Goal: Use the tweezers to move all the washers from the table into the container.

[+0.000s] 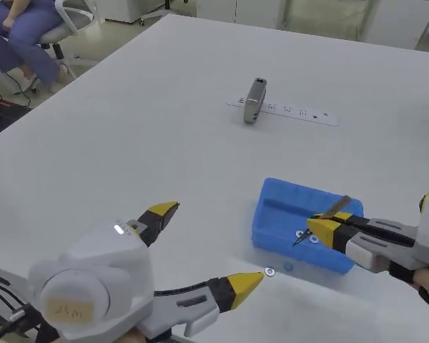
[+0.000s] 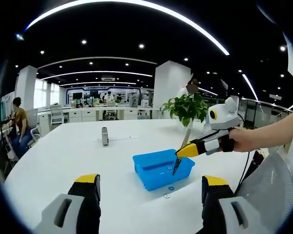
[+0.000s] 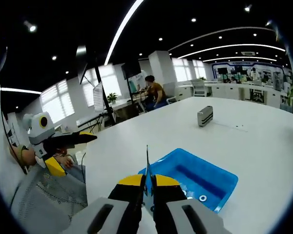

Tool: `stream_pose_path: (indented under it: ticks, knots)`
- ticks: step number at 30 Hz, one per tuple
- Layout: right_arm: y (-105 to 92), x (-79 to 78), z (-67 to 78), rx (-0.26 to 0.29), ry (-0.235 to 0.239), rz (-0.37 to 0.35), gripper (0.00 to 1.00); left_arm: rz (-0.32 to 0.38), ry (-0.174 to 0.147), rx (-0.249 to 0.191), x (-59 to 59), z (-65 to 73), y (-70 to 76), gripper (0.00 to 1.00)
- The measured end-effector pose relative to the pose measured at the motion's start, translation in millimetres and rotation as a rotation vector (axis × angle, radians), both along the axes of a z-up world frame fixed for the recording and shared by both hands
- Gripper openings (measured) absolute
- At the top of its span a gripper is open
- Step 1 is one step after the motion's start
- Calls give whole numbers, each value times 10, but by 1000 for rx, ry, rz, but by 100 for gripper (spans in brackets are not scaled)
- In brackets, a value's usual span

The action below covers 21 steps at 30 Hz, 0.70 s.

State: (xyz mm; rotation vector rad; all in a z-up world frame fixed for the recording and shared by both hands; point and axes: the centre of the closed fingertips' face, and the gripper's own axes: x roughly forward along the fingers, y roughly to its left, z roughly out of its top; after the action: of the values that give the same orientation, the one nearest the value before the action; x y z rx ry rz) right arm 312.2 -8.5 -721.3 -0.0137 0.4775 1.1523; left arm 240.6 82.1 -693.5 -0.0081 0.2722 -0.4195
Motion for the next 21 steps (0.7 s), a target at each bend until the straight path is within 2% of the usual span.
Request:
stream_pose_path:
  ticks: [1, 3, 5, 12, 21]
  knots:
    - [14, -20, -21, -11, -15, 10, 3, -1, 2, 2, -1, -4, -3, 87]
    - [47, -70, -67, -11, 7, 26, 3, -1, 3, 7, 0, -11, -1, 87]
    - [64, -92, -140, -29, 10, 35, 3, 2, 6, 9, 1, -19, 7, 87]
    - [54, -69, -385, -88, 38, 38, 3, 3, 13, 10, 4, -37, 17, 86]
    - [51, -51, -439, -107, 30, 37, 3, 3, 23, 20, 4, -57, 15, 85]
